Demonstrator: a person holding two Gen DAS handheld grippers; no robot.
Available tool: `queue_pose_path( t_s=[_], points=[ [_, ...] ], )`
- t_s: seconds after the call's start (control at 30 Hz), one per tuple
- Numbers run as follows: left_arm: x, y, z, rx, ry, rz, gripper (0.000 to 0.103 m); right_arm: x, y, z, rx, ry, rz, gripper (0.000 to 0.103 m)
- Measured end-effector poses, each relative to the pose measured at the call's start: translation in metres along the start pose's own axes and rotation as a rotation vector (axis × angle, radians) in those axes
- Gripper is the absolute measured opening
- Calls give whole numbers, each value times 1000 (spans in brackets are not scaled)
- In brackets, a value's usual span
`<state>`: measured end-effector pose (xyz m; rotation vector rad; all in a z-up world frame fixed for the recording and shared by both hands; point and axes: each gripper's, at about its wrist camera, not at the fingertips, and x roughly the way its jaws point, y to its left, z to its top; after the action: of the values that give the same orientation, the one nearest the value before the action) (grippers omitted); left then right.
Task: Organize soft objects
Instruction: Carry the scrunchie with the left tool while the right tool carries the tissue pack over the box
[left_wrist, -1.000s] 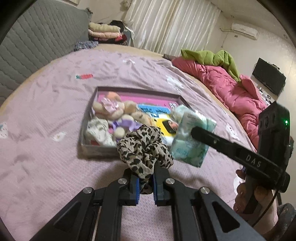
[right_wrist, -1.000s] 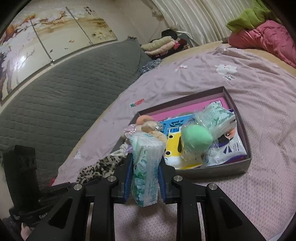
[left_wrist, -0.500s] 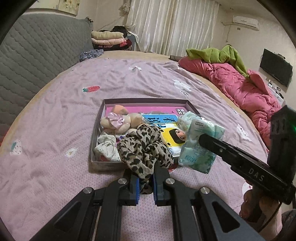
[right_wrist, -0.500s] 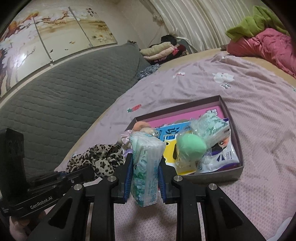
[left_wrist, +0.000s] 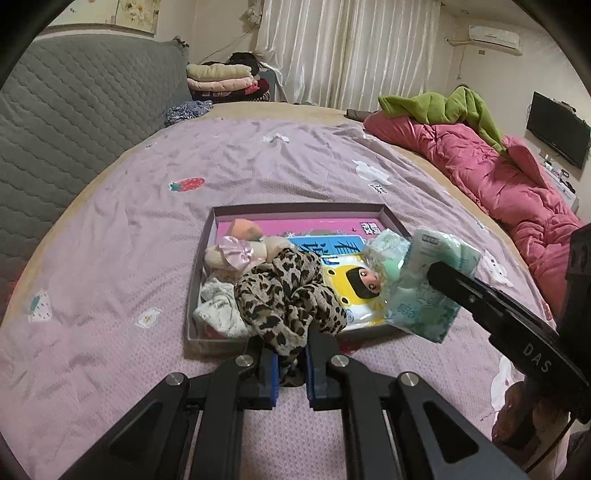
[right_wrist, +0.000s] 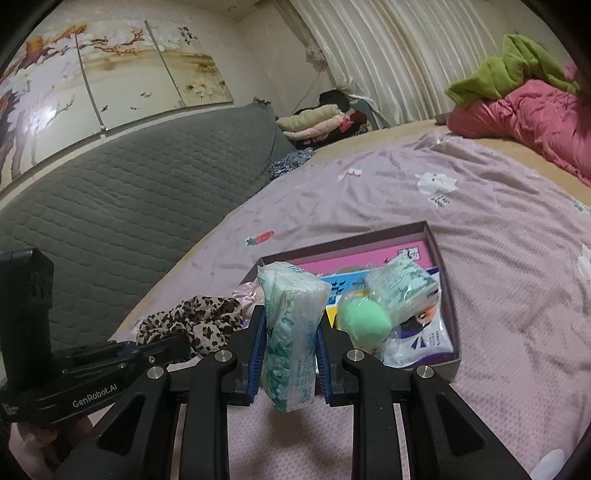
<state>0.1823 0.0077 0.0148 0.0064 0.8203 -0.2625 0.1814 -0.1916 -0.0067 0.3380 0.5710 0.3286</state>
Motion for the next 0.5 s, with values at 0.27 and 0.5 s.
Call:
queue_pose_path(
  t_s=[0.27,0.5],
  points=[
    [5,1,15,4,-4,24,10,-4,2,11,-33,-41,-28,25],
    [15,4,27,12,-7,40,10,1,6,21,-64,-72,-46,25]
  ],
)
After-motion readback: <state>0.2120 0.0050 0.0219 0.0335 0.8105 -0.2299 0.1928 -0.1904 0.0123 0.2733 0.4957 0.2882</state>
